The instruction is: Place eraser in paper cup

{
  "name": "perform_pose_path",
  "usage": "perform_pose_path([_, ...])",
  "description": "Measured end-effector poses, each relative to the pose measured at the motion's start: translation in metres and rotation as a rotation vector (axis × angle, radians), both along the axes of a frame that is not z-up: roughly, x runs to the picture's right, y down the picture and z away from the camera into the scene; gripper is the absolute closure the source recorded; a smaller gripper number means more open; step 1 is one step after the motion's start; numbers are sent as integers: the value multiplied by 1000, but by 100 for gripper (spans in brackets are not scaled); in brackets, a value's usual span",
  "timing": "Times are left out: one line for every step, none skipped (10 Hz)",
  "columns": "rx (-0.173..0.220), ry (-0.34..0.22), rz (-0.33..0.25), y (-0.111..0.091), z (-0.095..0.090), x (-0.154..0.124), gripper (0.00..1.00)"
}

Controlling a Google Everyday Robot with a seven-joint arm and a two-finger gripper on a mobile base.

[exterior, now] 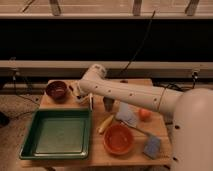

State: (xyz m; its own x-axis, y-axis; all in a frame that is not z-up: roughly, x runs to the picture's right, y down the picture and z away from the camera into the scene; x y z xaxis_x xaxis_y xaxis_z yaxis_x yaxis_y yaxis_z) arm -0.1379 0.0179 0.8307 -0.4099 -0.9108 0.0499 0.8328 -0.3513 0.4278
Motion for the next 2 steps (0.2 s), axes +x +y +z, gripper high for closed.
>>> perform_pose_path([0, 0, 0, 0, 0, 0, 20])
perform_pose_path([0, -1, 0, 0, 0, 0, 20])
